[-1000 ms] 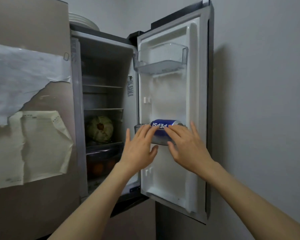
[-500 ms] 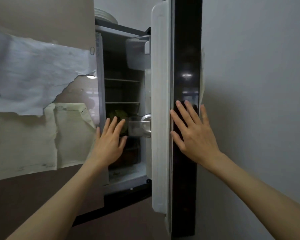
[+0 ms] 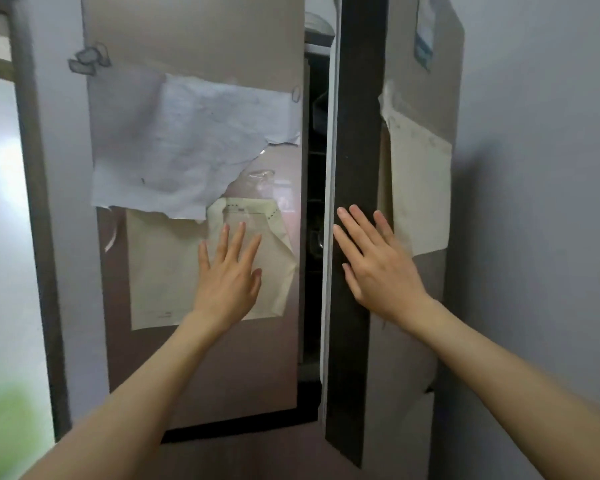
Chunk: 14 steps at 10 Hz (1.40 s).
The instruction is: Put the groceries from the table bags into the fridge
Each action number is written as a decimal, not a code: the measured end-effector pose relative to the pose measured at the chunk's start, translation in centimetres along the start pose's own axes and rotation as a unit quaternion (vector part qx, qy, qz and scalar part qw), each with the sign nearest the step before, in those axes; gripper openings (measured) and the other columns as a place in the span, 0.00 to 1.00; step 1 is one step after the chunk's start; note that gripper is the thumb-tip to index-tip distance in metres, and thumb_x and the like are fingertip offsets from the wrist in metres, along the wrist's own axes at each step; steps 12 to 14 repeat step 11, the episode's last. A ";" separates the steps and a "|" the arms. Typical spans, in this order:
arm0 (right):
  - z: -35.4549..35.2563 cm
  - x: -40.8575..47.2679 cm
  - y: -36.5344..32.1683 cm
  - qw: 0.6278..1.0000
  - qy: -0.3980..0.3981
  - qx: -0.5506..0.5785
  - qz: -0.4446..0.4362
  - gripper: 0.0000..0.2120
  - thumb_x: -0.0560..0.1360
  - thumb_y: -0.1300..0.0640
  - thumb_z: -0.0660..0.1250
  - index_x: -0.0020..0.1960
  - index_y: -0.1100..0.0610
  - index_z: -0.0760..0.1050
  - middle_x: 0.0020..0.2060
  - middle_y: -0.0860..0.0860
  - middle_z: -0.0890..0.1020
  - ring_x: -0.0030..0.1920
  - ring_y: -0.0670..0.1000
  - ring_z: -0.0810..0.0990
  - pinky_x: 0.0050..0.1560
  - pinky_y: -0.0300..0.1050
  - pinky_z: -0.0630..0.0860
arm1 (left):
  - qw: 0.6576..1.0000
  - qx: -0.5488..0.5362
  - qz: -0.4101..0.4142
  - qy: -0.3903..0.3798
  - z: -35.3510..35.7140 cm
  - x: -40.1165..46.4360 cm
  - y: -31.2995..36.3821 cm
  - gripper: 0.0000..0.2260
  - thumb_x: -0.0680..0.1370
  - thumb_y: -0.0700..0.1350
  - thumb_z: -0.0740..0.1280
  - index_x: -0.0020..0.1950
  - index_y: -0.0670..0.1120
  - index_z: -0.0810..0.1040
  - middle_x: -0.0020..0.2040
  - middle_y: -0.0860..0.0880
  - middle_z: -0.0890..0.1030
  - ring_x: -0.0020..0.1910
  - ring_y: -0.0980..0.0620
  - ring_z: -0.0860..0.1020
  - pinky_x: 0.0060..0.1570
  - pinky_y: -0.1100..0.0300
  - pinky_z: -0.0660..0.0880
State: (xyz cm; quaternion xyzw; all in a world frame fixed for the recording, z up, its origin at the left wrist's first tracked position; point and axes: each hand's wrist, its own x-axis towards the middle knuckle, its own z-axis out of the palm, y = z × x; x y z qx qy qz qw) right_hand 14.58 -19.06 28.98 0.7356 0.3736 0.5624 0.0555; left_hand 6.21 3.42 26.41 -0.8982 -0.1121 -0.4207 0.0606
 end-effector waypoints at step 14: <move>6.4 5.8 -6.1 0.800 0.189 0.496 0.280 0.20 0.78 0.48 0.54 0.68 0.52 0.67 0.66 0.42 0.66 0.64 0.21 0.50 0.76 0.53 0.46 | 0.961 0.136 0.046 0.235 7.3 2.4 -6.3 0.25 0.79 0.55 0.48 0.75 0.51 0.56 0.76 0.45 0.55 0.75 0.42 0.52 0.69 0.33 0.48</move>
